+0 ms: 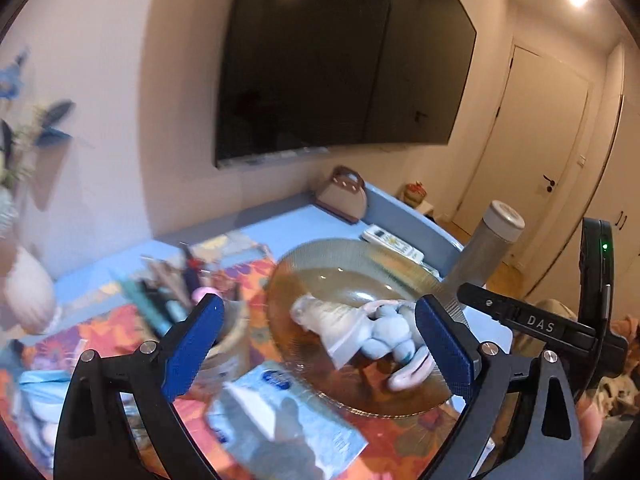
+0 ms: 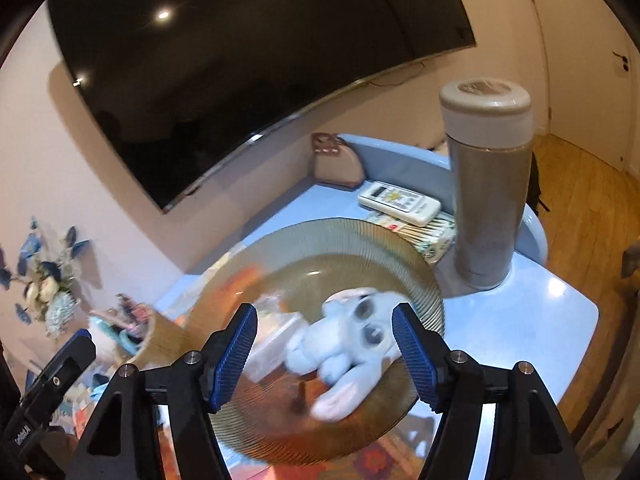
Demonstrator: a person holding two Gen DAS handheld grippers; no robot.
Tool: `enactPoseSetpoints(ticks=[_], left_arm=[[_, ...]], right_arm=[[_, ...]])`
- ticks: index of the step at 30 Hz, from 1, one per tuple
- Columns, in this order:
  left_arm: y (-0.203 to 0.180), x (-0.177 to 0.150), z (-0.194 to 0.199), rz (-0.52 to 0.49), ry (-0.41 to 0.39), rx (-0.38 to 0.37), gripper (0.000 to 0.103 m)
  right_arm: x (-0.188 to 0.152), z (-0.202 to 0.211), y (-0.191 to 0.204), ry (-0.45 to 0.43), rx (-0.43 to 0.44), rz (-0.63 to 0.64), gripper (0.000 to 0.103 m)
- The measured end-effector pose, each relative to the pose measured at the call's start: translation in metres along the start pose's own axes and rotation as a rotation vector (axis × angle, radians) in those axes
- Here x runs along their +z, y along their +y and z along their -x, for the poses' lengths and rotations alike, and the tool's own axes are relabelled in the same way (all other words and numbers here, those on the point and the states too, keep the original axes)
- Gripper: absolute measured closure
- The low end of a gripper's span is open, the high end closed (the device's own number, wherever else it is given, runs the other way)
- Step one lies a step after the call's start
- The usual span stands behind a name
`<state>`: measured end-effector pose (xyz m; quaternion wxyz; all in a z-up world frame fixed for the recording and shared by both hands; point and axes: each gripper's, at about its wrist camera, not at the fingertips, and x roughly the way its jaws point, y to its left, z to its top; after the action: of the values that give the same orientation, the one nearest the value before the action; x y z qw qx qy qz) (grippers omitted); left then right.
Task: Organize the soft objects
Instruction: 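Carry koala and cotton bag to the glass bowl and release both, then return both open grippers to the pile on the tablecloth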
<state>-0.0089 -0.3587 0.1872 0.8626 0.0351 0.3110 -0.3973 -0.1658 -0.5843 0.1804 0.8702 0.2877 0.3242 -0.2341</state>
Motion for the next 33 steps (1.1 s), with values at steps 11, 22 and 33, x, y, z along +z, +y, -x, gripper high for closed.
enactPoseSetpoints(ticks=[11, 22, 33], left_arm=[[0.041, -0.026, 0.187, -0.055, -0.209, 0.161, 0.006], [0.199, -0.147, 0.232, 0.402, 0.028, 0.581, 0.003], [0.230, -0.157, 0.420, 0.550, -0.242, 1.030, 0.002]], right_arm=[[-0.060, 0.035, 0.125, 0.012, 0.230, 0.246, 0.018], [-0.204, -0.041, 0.256, 0.253, 0.408, 0.476, 0.001], [-0.240, -0.057, 0.256, 0.015, 0.260, 0.560, 0.001]])
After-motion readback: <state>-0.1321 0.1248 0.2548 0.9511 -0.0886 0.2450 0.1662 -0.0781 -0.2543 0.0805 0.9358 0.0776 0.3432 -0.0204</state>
